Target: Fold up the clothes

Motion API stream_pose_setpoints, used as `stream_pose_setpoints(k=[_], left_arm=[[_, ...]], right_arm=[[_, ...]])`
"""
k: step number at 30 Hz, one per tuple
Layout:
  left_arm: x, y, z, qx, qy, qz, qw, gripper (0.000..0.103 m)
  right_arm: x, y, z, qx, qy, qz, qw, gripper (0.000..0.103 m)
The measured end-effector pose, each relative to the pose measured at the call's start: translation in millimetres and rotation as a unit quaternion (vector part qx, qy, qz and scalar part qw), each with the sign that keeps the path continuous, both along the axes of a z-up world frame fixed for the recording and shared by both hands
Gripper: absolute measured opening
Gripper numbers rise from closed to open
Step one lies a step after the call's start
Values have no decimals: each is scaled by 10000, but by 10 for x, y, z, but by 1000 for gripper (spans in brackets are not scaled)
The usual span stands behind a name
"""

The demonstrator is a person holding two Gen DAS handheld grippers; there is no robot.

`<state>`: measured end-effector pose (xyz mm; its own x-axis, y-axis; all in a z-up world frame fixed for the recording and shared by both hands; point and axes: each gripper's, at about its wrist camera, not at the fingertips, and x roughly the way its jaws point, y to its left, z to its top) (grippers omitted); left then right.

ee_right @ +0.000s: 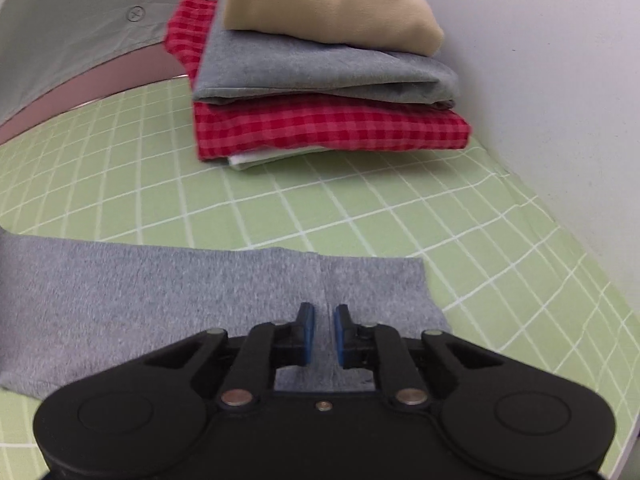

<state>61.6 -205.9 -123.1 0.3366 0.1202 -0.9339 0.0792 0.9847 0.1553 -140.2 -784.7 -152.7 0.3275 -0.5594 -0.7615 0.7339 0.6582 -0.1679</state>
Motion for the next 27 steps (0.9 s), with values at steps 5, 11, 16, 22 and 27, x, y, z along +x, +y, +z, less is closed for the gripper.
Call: stream_pose_setpoints(k=[5, 11, 16, 22, 27], left_arm=[[32, 38, -36, -104, 19, 159, 9998, 93], [114, 73, 0, -111, -14, 265, 9996, 93], [301, 160, 207, -321, -387, 409, 9979, 93], [811, 162, 188, -186, -537, 581, 9967, 93], [1186, 139, 19, -82, -424, 770, 9961, 93]], right_arm=[[-313, -462, -54, -362, 467, -1110, 9921, 10], [-245, -526, -8, -487, 938, -1224, 9868, 30], [132, -148, 258, -609, 374, -1096, 9914, 63], [1143, 491, 427, -359, -252, 50, 9990, 79], [2147, 1059, 336, 2, -405, 1139, 9927, 82]])
